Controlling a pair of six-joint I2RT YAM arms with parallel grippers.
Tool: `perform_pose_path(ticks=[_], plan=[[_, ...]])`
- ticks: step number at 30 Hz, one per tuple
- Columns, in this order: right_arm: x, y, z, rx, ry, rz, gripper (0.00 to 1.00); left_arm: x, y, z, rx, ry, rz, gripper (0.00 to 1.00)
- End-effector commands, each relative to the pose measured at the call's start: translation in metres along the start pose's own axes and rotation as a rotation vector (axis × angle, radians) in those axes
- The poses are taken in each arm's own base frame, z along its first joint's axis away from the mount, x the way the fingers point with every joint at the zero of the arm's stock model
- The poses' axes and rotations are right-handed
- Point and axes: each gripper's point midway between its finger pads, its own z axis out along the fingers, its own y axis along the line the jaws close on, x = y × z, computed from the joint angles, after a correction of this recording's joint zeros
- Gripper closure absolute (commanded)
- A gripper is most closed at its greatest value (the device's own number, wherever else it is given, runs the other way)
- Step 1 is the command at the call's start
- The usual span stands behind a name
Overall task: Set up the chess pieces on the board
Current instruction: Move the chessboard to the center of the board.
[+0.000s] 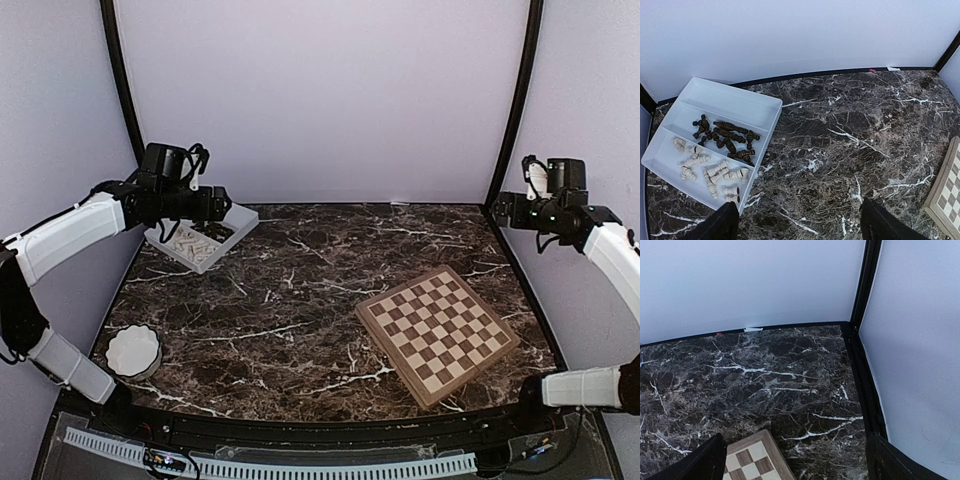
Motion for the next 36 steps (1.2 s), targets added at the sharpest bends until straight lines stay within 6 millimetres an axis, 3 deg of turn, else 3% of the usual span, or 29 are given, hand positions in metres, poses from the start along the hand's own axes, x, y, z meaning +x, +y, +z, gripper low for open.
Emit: perform_pose_path(ticks=[1,4,7,15,20,28,31,34,36], plan=[[0.026,-0.010,-0.011,-0.050,0.062,-0.107,0.01,-0.004,-0.023,-0.003,0.188,-0.021,-0.004,0.14],[0.060,-0.017,-0.018,-0.074,0.157,-0.236,0.02,0.005,-0.041,0.003,0.267,0.011,0.029,0.15],[0.092,-0.025,-0.029,-0.079,0.238,-0.350,0.03,0.014,-0.075,0.004,0.368,0.039,0.090,0.15],[0.188,-0.040,-0.070,-0.126,0.485,-0.676,0.12,0.075,-0.157,0.013,0.610,0.192,0.214,0.12],[0.233,-0.046,-0.088,-0.167,0.598,-0.824,0.20,0.105,-0.194,0.023,0.702,0.274,0.244,0.11],[0.278,-0.052,-0.101,-0.301,0.795,-0.981,0.43,0.133,-0.240,0.050,0.816,0.365,0.259,0.12],[0.295,-0.058,-0.108,-0.359,0.880,-1.070,0.33,0.141,-0.254,0.056,0.844,0.345,0.319,0.12],[0.296,-0.063,-0.106,-0.359,0.897,-1.158,0.22,0.146,-0.265,0.058,0.874,0.323,0.351,0.12],[0.297,-0.066,-0.102,-0.350,0.906,-1.209,0.20,0.154,-0.268,0.066,0.886,0.335,0.356,0.12]])
